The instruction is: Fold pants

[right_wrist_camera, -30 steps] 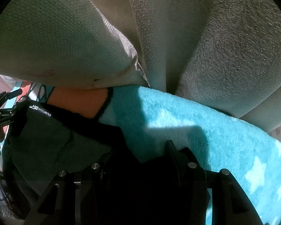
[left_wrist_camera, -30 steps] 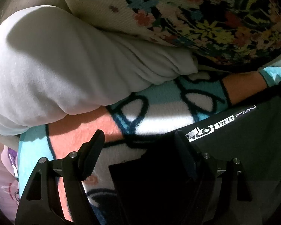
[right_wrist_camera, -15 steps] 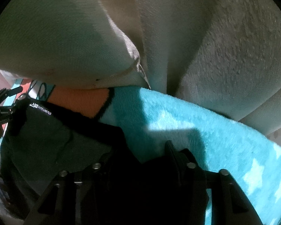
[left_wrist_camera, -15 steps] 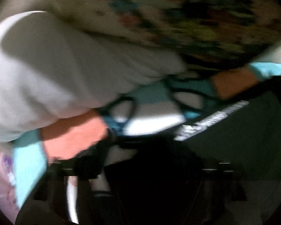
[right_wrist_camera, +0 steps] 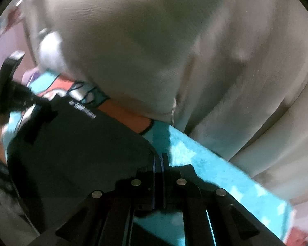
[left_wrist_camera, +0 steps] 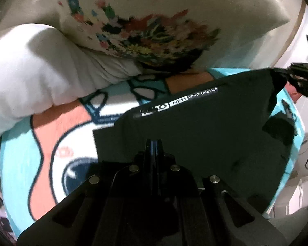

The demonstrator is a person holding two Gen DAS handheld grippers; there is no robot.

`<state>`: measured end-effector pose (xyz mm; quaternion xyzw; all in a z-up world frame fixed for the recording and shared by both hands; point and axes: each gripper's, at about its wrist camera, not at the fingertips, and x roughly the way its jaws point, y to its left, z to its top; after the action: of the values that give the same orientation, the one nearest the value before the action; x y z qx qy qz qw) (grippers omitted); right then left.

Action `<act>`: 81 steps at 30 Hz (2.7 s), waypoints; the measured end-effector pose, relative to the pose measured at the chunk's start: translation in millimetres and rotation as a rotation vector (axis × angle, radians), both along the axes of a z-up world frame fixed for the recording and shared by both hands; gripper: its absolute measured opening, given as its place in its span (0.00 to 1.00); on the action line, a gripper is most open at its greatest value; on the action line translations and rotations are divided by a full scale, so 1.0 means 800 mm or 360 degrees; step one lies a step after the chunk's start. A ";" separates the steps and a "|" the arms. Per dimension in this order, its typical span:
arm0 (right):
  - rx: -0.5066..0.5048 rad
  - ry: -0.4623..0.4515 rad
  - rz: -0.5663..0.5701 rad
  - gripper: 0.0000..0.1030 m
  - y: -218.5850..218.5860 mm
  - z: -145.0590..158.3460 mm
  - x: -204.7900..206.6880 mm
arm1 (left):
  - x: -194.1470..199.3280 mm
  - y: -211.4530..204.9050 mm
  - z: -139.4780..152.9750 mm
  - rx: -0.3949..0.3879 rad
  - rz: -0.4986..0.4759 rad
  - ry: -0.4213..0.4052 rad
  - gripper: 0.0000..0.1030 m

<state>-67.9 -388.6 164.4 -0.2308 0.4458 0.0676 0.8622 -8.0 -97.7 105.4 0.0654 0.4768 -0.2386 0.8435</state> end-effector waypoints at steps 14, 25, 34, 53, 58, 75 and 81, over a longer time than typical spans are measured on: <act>-0.0046 0.0570 0.0121 0.02 0.022 -0.131 -0.150 | -0.037 0.054 0.000 -0.0188 0.0459 0.0102 0.01; 0.0371 0.0173 -0.0090 0.65 0.040 -0.054 -0.048 | -0.021 0.053 -0.016 -0.0133 0.0544 0.0189 0.54; 0.0275 0.0206 -0.0165 0.68 0.073 -0.109 0.096 | 0.059 0.058 -0.038 -0.0118 0.0465 0.0233 0.66; 0.0542 0.0353 0.0378 0.06 0.129 -0.021 -0.027 | -0.012 0.077 0.029 -0.0333 0.0098 0.0013 0.06; 0.0591 0.0607 0.0543 0.06 0.157 -0.056 -0.108 | -0.106 0.115 0.036 -0.0360 0.0213 0.0072 0.06; 0.0598 0.0257 -0.0675 0.43 -0.074 -0.063 -0.130 | -0.161 0.140 0.026 -0.0269 0.0611 0.0114 0.45; 0.0684 0.0299 -0.1007 0.46 -0.146 -0.122 -0.094 | -0.125 0.061 -0.003 -0.0255 0.0386 0.0158 0.45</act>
<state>-143.2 -505.8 66.9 0.1111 0.5475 -0.0890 0.8246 -108.3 -48.8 102.9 -0.0721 0.5019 -0.1750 0.8439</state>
